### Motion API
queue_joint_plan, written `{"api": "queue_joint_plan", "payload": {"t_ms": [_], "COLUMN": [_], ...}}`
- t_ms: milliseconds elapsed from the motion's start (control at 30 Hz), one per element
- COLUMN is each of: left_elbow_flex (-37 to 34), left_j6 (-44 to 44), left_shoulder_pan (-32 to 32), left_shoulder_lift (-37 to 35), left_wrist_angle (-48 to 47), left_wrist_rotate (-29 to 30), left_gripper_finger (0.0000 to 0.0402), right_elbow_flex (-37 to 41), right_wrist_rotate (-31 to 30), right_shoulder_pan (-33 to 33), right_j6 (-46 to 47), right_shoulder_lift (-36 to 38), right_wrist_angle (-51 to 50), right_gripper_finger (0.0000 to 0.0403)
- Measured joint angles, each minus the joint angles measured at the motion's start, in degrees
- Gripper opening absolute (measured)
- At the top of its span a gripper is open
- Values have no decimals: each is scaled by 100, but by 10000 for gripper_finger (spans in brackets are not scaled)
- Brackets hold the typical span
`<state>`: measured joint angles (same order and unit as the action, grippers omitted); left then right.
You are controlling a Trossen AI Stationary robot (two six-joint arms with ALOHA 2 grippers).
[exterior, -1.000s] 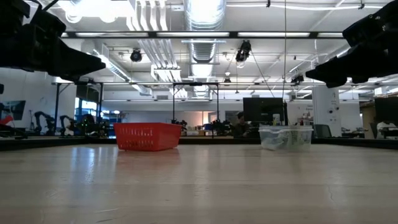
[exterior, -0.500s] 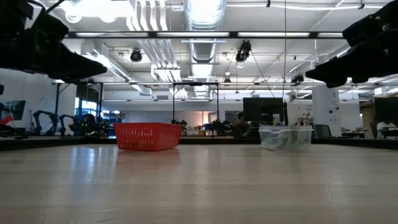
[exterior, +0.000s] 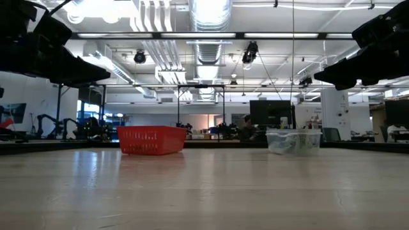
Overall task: Pick and place items into bin
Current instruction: Return to Home Position
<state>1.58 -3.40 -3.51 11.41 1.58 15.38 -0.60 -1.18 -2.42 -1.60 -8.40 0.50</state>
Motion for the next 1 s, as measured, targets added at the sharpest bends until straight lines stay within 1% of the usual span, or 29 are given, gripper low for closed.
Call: {"api": "queue_joint_plan", "payload": {"t_ms": [1000], "left_elbow_flex": [0], "left_j6": [0], "left_shoulder_pan": [0], "left_shoulder_lift": [47], "left_wrist_angle": [5], "left_wrist_rotate": [0], "left_gripper_finger": [135], "right_elbow_flex": [2], "right_wrist_rotate": [-1], "right_shoulder_pan": [0], "right_j6": [2], "right_shoulder_lift": [2], "right_wrist_angle": [-1], "right_gripper_finger": [194]}}
